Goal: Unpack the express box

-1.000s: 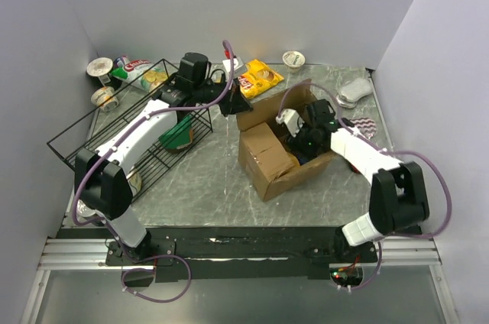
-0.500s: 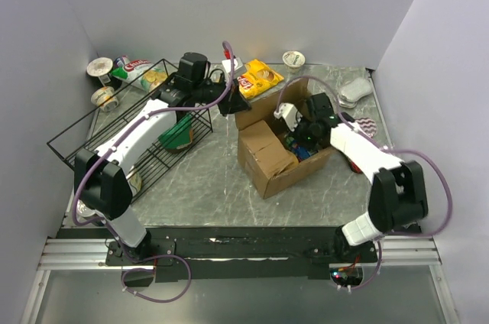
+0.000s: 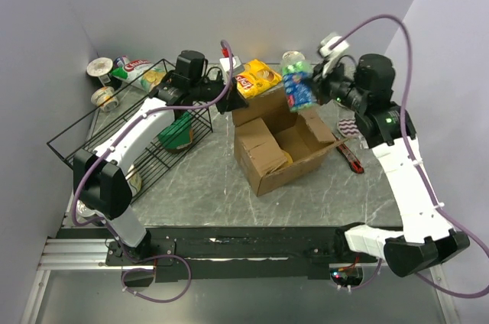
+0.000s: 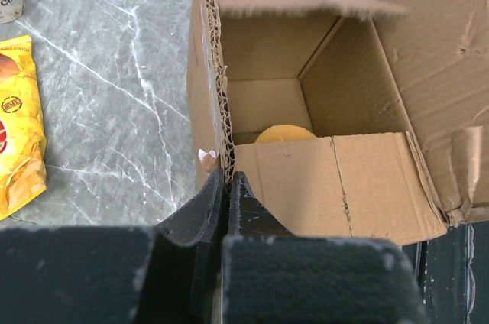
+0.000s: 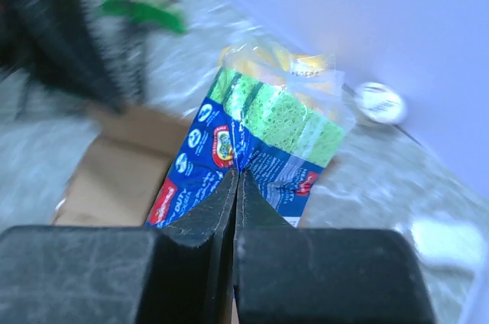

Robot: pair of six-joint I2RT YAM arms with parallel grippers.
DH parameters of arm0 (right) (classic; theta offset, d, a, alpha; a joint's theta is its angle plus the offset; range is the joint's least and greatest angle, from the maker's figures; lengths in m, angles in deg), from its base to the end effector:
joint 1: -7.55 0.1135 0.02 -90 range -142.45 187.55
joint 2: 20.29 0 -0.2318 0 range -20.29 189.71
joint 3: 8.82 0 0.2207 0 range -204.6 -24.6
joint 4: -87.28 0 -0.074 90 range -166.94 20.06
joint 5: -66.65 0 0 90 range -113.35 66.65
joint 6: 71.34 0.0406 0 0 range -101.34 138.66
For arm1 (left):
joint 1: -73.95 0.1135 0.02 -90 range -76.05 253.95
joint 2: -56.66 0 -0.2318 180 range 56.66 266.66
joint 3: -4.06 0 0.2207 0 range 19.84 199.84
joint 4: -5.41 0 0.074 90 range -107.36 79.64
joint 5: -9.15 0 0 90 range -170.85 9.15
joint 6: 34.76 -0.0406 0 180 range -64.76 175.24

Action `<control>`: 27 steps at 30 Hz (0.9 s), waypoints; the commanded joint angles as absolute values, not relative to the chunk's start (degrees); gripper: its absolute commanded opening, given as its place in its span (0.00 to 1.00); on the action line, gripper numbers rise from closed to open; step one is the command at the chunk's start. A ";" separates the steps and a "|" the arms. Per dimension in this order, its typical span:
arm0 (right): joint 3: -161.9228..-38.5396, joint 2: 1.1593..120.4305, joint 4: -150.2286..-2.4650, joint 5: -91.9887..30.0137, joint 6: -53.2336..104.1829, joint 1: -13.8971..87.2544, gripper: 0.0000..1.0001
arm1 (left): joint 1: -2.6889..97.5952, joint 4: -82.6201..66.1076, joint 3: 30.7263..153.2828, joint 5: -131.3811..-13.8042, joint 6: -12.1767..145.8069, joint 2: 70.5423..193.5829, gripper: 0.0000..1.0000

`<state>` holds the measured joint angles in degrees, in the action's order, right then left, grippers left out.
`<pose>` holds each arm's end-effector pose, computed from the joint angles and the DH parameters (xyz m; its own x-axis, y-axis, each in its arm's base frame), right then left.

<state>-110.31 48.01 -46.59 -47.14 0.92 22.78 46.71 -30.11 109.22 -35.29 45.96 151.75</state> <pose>0.2150 0.0755 0.4248 -0.0170 -0.2936 -0.9558 -0.6561 0.7246 -0.2109 0.2982 -0.1861 0.3390 -0.2330 0.2469 -0.9406 0.9436 0.2914 -0.1572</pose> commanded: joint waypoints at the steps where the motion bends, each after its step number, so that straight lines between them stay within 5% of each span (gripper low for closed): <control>1: -111.96 46.34 -53.64 -33.66 9.87 19.16 0.00 | 46.79 -31.54 112.38 -34.10 41.97 150.00 0.01; 9: -105.55 49.93 -58.13 -24.23 3.20 9.31 0.00 | 47.23 -33.48 111.68 -34.62 40.73 148.86 0.01; 23: -95.97 65.75 -61.30 -33.08 -0.67 8.25 0.00 | 47.23 -34.18 107.90 -36.20 39.59 144.55 0.01; 24: -95.96 67.41 -61.21 -34.06 -0.76 8.34 0.23 | 47.23 -34.18 107.55 -36.29 39.50 144.37 0.01; 27: -96.84 69.53 -60.94 -32.85 0.64 8.69 0.53 | 47.23 -34.09 106.94 -36.73 39.59 143.76 0.01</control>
<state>-95.38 68.53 -57.13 -31.09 0.22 8.31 47.04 -35.13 107.49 -36.65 40.84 146.89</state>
